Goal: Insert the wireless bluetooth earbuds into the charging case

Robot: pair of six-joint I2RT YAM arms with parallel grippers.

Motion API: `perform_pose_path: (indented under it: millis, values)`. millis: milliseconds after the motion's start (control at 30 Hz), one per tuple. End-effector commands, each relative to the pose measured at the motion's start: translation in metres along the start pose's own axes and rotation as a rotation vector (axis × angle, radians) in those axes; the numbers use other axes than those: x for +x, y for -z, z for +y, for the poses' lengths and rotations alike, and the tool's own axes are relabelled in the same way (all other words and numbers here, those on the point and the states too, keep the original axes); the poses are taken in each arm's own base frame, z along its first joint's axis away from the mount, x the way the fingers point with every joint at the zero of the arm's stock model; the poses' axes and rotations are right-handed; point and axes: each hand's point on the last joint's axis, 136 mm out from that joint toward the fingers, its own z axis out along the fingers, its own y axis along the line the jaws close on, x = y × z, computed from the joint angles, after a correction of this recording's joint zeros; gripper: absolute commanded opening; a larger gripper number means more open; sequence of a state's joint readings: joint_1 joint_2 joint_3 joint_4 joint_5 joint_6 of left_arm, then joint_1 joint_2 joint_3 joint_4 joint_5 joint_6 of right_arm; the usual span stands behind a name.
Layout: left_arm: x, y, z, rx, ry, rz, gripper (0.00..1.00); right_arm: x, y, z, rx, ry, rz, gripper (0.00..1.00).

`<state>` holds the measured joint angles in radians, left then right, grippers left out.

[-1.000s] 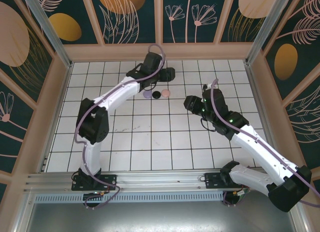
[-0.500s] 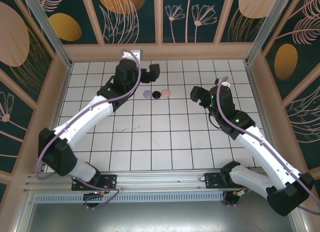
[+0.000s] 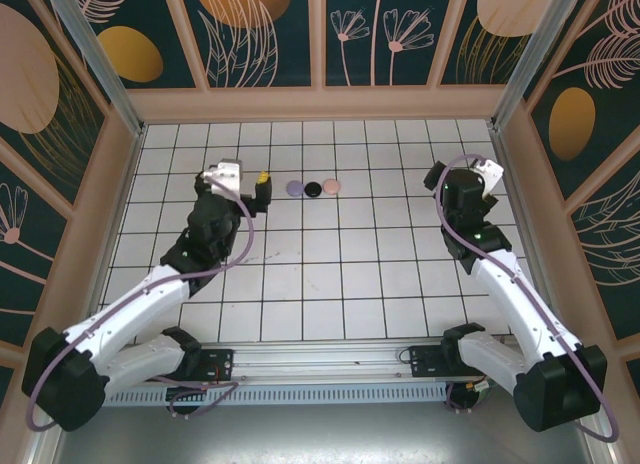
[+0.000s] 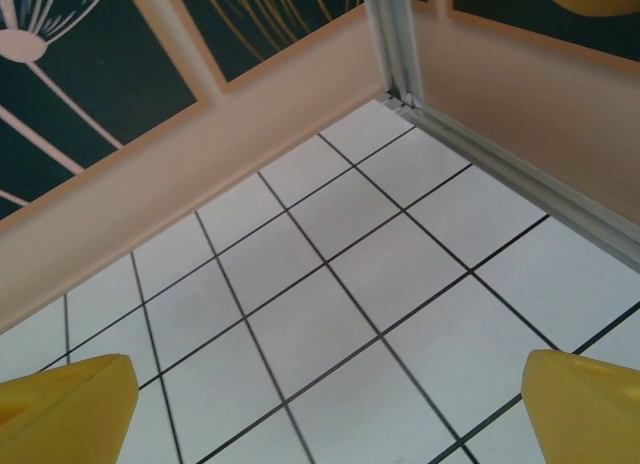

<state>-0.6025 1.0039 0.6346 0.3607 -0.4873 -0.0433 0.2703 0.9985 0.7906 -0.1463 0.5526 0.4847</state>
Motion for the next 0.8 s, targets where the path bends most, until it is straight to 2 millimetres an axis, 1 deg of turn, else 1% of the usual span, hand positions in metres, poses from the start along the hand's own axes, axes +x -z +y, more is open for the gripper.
perform_pose_path:
  millis: [0, 67, 133, 233, 333, 400, 500, 667, 767]
  values:
    - [-0.015, 0.015, 0.022, -0.081, -0.058, -0.128, 0.99, -0.015, -0.004, 0.000, -0.025, -0.006, -0.079, 0.99]
    - [-0.010, 0.023, 0.037, -0.126, -0.083, -0.162, 0.99, -0.012, -0.008, -0.001, -0.051, 0.017, -0.082, 0.99]
    - [0.000, 0.027, 0.056, -0.172, -0.087, -0.176, 0.99, -0.007, -0.013, -0.004, -0.063, 0.045, -0.081, 0.99]
    - [0.023, 0.032, 0.086, -0.247, -0.054, -0.185, 0.99, 0.003, -0.020, -0.011, -0.062, 0.140, -0.107, 0.99]
    - [0.046, 0.034, 0.104, -0.290, -0.054, -0.186, 0.99, 0.008, -0.023, -0.022, -0.032, 0.217, -0.151, 0.99]
    - [0.057, 0.035, 0.112, -0.316, -0.054, -0.185, 0.99, 0.009, -0.023, -0.028, -0.021, 0.228, -0.173, 0.99]
    - [0.068, 0.033, 0.116, -0.309, -0.044, -0.195, 0.99, 0.007, -0.023, -0.034, -0.035, 0.217, -0.205, 0.99]
    - [0.091, 0.023, 0.119, -0.285, -0.059, -0.164, 0.99, 0.009, -0.022, -0.040, -0.068, 0.211, -0.258, 0.99]
    - [0.101, 0.016, 0.118, -0.246, -0.050, -0.148, 0.99, 0.018, -0.025, -0.043, -0.092, 0.212, -0.278, 0.99]
